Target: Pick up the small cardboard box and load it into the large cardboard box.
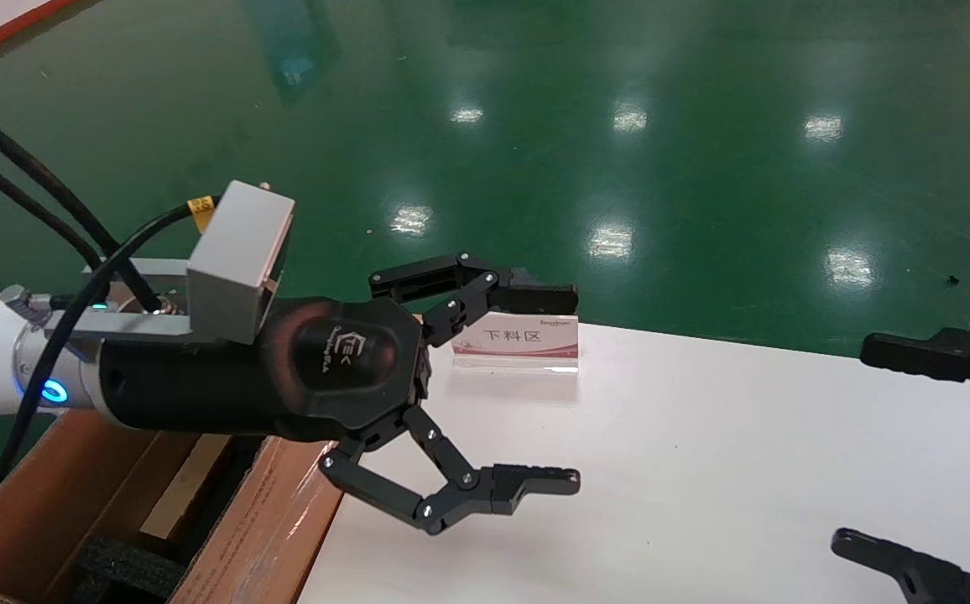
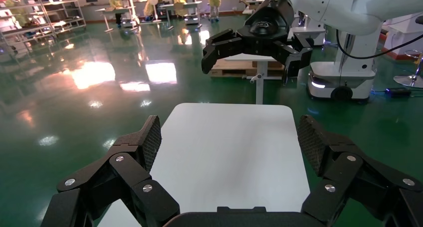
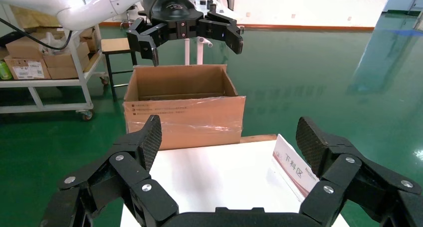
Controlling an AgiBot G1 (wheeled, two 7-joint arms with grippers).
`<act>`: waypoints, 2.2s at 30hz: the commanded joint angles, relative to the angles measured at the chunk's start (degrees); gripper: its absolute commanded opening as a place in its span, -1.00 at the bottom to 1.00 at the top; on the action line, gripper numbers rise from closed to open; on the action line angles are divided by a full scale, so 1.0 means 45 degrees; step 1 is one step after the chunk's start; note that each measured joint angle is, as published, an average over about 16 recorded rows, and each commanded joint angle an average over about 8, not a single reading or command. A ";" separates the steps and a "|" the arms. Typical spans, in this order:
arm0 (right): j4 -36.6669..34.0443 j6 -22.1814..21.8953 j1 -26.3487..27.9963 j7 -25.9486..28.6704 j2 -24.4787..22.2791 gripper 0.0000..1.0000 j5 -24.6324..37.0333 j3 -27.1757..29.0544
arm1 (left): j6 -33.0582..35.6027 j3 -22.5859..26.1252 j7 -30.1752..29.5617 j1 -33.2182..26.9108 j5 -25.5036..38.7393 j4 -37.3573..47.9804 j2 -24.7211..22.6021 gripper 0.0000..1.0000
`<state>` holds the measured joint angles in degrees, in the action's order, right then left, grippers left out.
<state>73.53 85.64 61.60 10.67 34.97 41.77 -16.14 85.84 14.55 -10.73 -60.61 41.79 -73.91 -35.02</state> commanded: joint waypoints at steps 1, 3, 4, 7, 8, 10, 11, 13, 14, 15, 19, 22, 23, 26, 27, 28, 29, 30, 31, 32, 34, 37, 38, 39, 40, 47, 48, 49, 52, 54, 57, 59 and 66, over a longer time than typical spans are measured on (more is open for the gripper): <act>0.0003 0.0003 -0.0002 0.0004 0.0003 1.00 0.0005 0.0007 | 0.0007 -0.0073 0.0001 0.0048 -0.0003 -0.0017 0.0000 1.00; 0.0005 0.0006 -0.0004 0.0009 0.0005 1.00 0.0011 0.0014 | 0.0006 -0.0058 0.0001 0.0038 -0.0003 -0.0014 0.0000 1.00; 0.0005 0.0006 -0.0004 0.0010 0.0005 1.00 0.0011 0.0016 | 0.0005 -0.0051 0.0001 0.0033 -0.0002 -0.0012 0.0000 1.00; 0.0003 0.0006 -0.0004 0.0012 0.0004 1.00 0.0011 0.0018 | 0.0003 -0.0028 0.0000 0.0018 -0.0001 -0.0007 0.0000 1.00; 0.0002 0.0005 -0.0004 0.0012 0.0004 1.00 0.0011 0.0018 | 0.0002 -0.0021 0.0000 0.0013 -0.0001 -0.0005 0.0000 1.00; -0.0001 0.0004 -0.0003 0.0011 0.0002 1.00 0.0008 0.0017 | 0.0001 -0.0006 0.0000 0.0004 0.0000 -0.0002 0.0000 1.00; -0.0002 0.0003 -0.0003 0.0010 0.0001 1.00 0.0007 0.0016 | 0.0000 0.0002 0.0000 -0.0001 0.0000 0.0000 0.0000 1.00; -0.0002 0.0003 -0.0003 0.0010 0.0001 1.00 0.0007 0.0016 | -0.0002 0.0017 0.0000 -0.0011 0.0001 0.0003 0.0000 1.00; -0.0002 0.0003 -0.0003 0.0010 0.0001 1.00 0.0008 0.0016 | -0.0002 0.0024 0.0000 -0.0016 0.0001 0.0005 0.0000 1.00; -0.0002 0.0003 -0.0003 0.0011 0.0001 1.00 0.0008 0.0017 | -0.0003 0.0032 -0.0001 -0.0021 0.0001 0.0007 0.0000 1.00; -0.0001 0.0004 -0.0004 0.0011 0.0002 1.00 0.0009 0.0017 | -0.0006 0.0062 -0.0001 -0.0040 0.0003 0.0013 0.0000 1.00; 0.0000 0.0005 -0.0004 0.0012 0.0003 1.00 0.0010 0.0018 | -0.0008 0.0084 -0.0001 -0.0055 0.0004 0.0018 0.0000 1.00; 0.0000 0.0005 -0.0004 0.0012 0.0003 1.00 0.0010 0.0018 | -0.0009 0.0092 -0.0001 -0.0060 0.0004 0.0020 0.0000 1.00; 0.0001 0.0005 -0.0004 0.0012 0.0003 1.00 0.0011 0.0019 | -0.0011 0.0114 -0.0002 -0.0074 0.0005 0.0025 0.0000 1.00; 0.0001 0.0005 -0.0004 0.0012 0.0004 1.00 0.0011 0.0019 | -0.0012 0.0121 -0.0002 -0.0079 0.0005 0.0027 0.0000 1.00; 0.0001 0.0005 -0.0004 0.0012 0.0004 1.00 0.0011 0.0019 | -0.0013 0.0129 -0.0002 -0.0084 0.0006 0.0029 0.0000 1.00; 0.0002 0.0006 -0.0004 0.0012 0.0004 1.00 0.0011 0.0020 | -0.0014 0.0137 -0.0002 -0.0089 0.0006 0.0030 0.0000 1.00; 0.0002 0.0006 -0.0005 0.0013 0.0004 1.00 0.0012 0.0020 | -0.0014 0.0144 -0.0002 -0.0094 0.0007 0.0032 0.0000 1.00; 0.0002 0.0006 -0.0005 0.0013 0.0004 1.00 0.0012 0.0020 | -0.0015 0.0151 -0.0002 -0.0099 0.0007 0.0034 0.0000 1.00; 0.0002 0.0006 -0.0005 0.0013 0.0004 1.00 0.0012 0.0020 | -0.0016 0.0159 -0.0002 -0.0104 0.0007 0.0035 0.0000 1.00; 0.0003 0.0006 -0.0005 0.0013 0.0005 1.00 0.0013 0.0021 | -0.0017 0.0174 -0.0003 -0.0113 0.0008 0.0039 0.0000 1.00; 0.0004 0.0007 -0.0005 0.0014 0.0005 1.00 0.0013 0.0021 | -0.0020 0.0196 -0.0003 -0.0128 0.0009 0.0044 0.0000 1.00; 0.0004 0.0007 -0.0005 0.0014 0.0006 1.00 0.0014 0.0021 | -0.0021 0.0204 -0.0003 -0.0133 0.0009 0.0046 0.0000 1.00; 0.0004 0.0007 -0.0005 0.0014 0.0006 1.00 0.0014 0.0022 | -0.0021 0.0211 -0.0003 -0.0138 0.0010 0.0047 0.0000 1.00; 0.0004 0.0007 -0.0005 0.0014 0.0006 1.00 0.0014 0.0022 | -0.0022 0.0219 -0.0003 -0.0142 0.0010 0.0049 0.0000 1.00; 0.0006 0.0008 -0.0006 0.0015 0.0007 1.00 0.0016 0.0023 | -0.0027 0.0271 -0.0004 -0.0177 0.0012 0.0061 -0.0001 1.00; 0.0006 0.0009 -0.0006 0.0015 0.0007 1.00 0.0016 0.0023 | -0.0028 0.0278 -0.0004 -0.0181 0.0013 0.0062 -0.0001 1.00; 0.0006 0.0009 -0.0006 0.0015 0.0007 1.00 0.0016 0.0024 | -0.0029 0.0286 -0.0004 -0.0186 0.0013 0.0064 -0.0001 1.00; 0.0007 0.0009 -0.0006 0.0016 0.0008 1.00 0.0017 0.0024 | -0.0031 0.0308 -0.0004 -0.0200 0.0014 0.0070 -0.0001 1.00; 0.0008 0.0010 -0.0007 0.0016 0.0008 1.00 0.0018 0.0025 | -0.0032 0.0318 -0.0004 -0.0208 0.0014 0.0073 -0.0001 1.00; 0.0008 0.0010 -0.0007 0.0016 0.0009 1.00 0.0018 0.0025 | -0.0031 0.0329 -0.0001 -0.0215 0.0014 0.0079 -0.0001 1.00; 0.0009 0.0010 -0.0007 0.0017 0.0009 1.00 0.0019 0.0026 | -0.0031 0.0332 0.0000 -0.0217 0.0013 0.0082 -0.0001 1.00; 0.0010 0.0011 -0.0008 0.0017 0.0010 1.00 0.0020 0.0027 | -0.0031 0.0338 0.0004 -0.0220 0.0009 0.0085 0.0000 1.00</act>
<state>73.57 85.69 61.56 10.75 35.01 41.85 -16.02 85.70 16.07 -10.72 -61.60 41.84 -73.53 -35.01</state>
